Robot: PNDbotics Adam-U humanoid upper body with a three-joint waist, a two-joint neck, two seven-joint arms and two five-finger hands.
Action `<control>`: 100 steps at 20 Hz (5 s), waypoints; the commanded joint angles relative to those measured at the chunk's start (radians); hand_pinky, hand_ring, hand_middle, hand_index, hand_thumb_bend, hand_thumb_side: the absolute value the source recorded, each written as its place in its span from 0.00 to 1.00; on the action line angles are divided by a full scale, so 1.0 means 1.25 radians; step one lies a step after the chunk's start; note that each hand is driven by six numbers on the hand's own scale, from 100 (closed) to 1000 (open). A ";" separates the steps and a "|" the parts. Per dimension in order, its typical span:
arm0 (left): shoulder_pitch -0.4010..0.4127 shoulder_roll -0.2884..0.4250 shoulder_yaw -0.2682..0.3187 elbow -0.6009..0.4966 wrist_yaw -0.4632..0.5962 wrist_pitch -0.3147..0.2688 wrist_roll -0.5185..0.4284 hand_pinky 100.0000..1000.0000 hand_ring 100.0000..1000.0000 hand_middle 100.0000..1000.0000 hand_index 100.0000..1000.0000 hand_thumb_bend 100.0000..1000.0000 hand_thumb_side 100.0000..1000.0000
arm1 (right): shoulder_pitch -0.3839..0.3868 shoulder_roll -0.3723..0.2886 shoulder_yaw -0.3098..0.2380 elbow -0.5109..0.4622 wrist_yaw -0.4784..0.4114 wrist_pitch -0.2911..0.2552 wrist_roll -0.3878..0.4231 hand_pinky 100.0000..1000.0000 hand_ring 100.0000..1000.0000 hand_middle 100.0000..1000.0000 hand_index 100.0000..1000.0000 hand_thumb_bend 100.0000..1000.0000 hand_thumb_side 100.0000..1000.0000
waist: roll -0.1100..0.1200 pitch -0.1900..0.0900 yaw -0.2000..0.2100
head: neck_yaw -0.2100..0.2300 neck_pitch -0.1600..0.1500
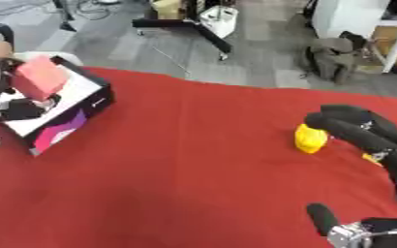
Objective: Pick up the objects with one hand, pass them to the other hand, and then place them into the box on the other side of the table.
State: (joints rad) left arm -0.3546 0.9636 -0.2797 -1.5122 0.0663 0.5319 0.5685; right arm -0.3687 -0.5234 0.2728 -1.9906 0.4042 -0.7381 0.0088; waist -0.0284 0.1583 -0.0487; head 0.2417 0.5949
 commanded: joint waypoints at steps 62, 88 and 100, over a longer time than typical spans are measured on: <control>-0.148 -0.465 -0.159 -0.390 0.034 -0.405 -0.324 0.97 0.72 0.71 0.59 0.26 0.68 | -0.163 -0.146 -0.263 0.613 0.187 0.446 0.137 1.00 0.94 0.91 0.99 0.00 0.65 | -0.010 0.049 0.131 | -0.537 0.003; -0.127 -0.466 -0.185 -0.390 0.017 -0.463 -0.314 0.97 0.72 0.70 0.59 0.23 0.71 | -0.195 -0.163 -0.279 0.989 0.241 0.302 -0.169 0.91 0.77 0.54 0.72 0.00 0.36 | -0.012 0.074 0.147 | -0.552 -0.032; -0.125 -0.469 -0.188 -0.390 0.018 -0.460 -0.310 0.98 0.72 0.70 0.59 0.23 0.71 | -0.208 -0.154 -0.254 0.949 0.268 0.289 -0.259 0.89 0.76 0.55 0.79 0.00 0.35 | -0.017 0.073 0.155 | -0.559 -0.033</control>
State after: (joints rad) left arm -0.5019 0.3777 -0.5177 -1.9853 0.0882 -0.0429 0.1777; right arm -0.6121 -0.6877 -0.0443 -0.7838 0.7311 -0.3735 -0.3132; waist -0.0502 0.2640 0.1445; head -0.4519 0.5677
